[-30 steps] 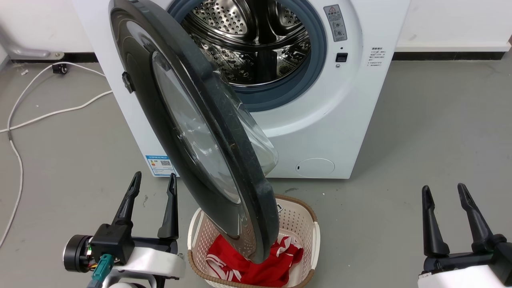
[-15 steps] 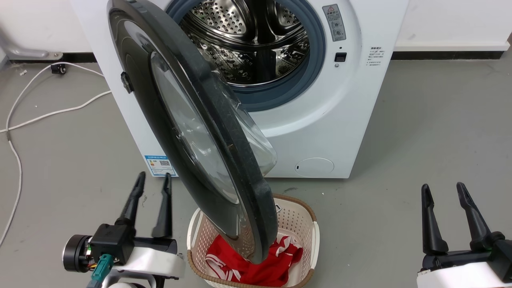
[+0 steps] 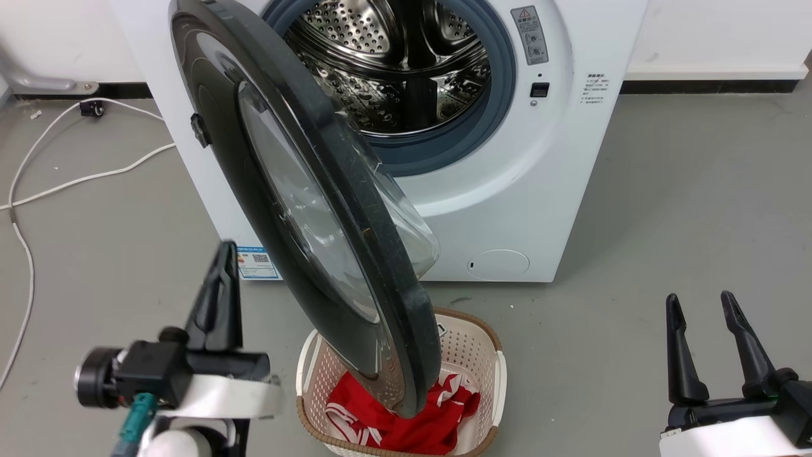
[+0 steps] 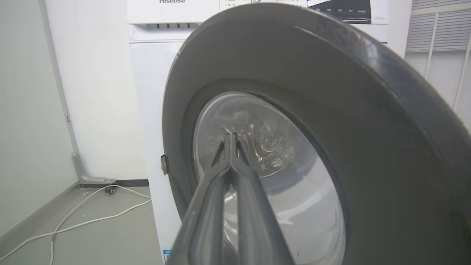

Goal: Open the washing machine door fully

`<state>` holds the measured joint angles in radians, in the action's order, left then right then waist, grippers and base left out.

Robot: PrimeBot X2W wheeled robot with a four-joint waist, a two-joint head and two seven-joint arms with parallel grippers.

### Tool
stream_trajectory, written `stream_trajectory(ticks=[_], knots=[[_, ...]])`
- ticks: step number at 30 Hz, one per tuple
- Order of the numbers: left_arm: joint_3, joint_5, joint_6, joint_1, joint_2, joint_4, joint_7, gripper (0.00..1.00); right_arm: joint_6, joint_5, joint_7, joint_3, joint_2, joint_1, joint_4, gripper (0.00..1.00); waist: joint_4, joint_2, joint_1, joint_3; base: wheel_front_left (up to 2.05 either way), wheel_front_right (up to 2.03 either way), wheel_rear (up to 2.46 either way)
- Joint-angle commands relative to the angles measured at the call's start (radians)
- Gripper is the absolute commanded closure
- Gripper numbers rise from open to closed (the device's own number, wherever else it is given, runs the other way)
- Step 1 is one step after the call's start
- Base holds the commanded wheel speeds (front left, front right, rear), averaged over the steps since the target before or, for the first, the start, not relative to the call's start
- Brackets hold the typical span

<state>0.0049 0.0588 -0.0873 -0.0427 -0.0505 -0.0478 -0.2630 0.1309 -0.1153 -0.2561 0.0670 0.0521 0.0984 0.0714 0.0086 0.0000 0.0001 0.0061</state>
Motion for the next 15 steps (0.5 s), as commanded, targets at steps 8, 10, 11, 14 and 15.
stream_trajectory(ticks=[8, 10, 11, 14, 15], knots=[[-0.005, -0.008, 0.028, -0.104, 0.001, -0.245, -0.002, 1.0, 0.0, -0.007, -0.005, 0.008, -0.004, -0.02, -0.009, 0.0, 0.011, 0.0, -0.0001, 0.003, 0.0, 0.0, 0.0], [-0.029, -0.005, 0.035, -0.128, 0.001, -0.314, -0.002, 1.0, 0.0, -0.01, -0.006, 0.008, -0.003, -0.02, -0.013, 0.0, 0.011, 0.0, -0.0001, 0.003, 0.0, 0.0, 0.0], [-0.045, -0.006, 0.037, -0.14, 0.001, -0.348, -0.002, 1.0, 0.0, -0.011, -0.006, 0.008, -0.003, -0.02, -0.015, 0.0, 0.01, 0.0, -0.0001, 0.003, 0.0, 0.0, 0.0], [-0.099, 0.011, 0.043, -0.162, 0.001, -0.43, -0.002, 1.0, 0.0, -0.014, -0.007, 0.008, -0.003, -0.022, -0.019, 0.0, 0.006, 0.0, -0.0001, 0.001, 0.0, 0.0, 0.0], [-0.123, 0.019, 0.041, -0.163, 0.0, -0.446, -0.002, 1.0, 0.0, -0.015, -0.007, 0.008, -0.003, -0.023, -0.021, 0.0, 0.005, 0.0, -0.0001, 0.0, 0.0, 0.0, 0.0]])
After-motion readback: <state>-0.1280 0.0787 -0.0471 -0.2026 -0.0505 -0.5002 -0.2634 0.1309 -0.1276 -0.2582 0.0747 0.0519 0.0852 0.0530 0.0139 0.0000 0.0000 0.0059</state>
